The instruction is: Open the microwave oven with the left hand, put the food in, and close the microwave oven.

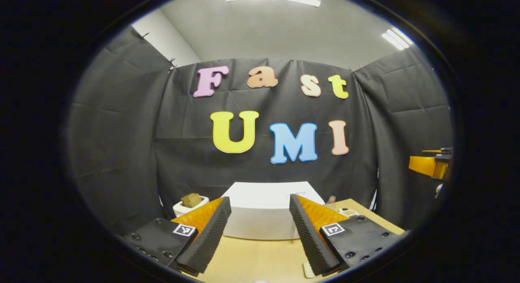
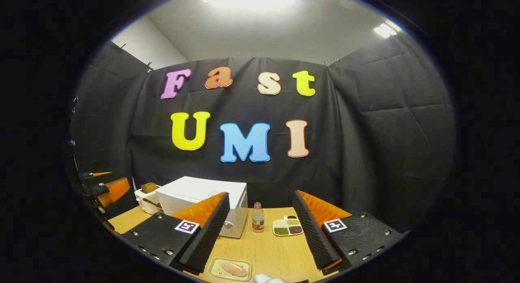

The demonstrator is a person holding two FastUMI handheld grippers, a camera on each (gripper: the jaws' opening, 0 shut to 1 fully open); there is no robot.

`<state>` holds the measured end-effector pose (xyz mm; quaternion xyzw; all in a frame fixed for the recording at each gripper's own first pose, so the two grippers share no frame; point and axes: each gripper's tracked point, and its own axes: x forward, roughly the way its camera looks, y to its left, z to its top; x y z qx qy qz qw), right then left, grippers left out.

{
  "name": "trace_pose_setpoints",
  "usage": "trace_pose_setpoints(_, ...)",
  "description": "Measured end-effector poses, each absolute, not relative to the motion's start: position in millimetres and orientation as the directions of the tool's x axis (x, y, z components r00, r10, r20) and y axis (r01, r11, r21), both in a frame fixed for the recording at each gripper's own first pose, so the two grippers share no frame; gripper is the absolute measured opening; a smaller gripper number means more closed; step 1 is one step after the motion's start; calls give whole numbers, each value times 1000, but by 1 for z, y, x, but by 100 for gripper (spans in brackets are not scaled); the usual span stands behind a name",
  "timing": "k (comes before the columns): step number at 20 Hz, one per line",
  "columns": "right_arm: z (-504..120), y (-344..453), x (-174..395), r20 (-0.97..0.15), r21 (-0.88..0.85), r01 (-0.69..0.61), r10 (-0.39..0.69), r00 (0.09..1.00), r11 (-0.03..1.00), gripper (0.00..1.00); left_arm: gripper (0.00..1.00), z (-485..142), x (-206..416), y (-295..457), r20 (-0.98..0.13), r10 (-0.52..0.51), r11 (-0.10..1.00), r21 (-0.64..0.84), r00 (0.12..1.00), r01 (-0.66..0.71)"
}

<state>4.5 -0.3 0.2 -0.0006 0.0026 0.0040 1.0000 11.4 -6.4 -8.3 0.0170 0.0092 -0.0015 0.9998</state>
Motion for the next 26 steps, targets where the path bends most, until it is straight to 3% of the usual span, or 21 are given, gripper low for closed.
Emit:
trace_pose_setpoints(4, 8, 0, 7, -6, 11, -13, 13, 1000, 1000, 95, 94, -48, 33, -27, -52, -36, 998, 47, 998, 38)
trace_pose_setpoints(11, 20, -9, 10, -59, -35, 15, -17, 998, 999, 95, 94, -177, 108, -111, -134, -164, 983, 61, 977, 173)
trace_pose_setpoints(16, 12, -30, 15, -148, -41, 80, -86, 985, 996, 95, 97, -251, 189, -147, -181, -175, 984, 8, 968, 180)
trace_pose_setpoints(21, 6, -50, 23, -173, -94, 147, -162, 972, 985, 96, 97, -289, 256, -154, -212, -145, 989, -15, 966, 145)
trace_pose_setpoints(26, -6, -53, 28, -197, -83, 159, -173, 965, 984, 96, 98, -295, 269, -154, -207, -152, 988, -24, 966, 150)
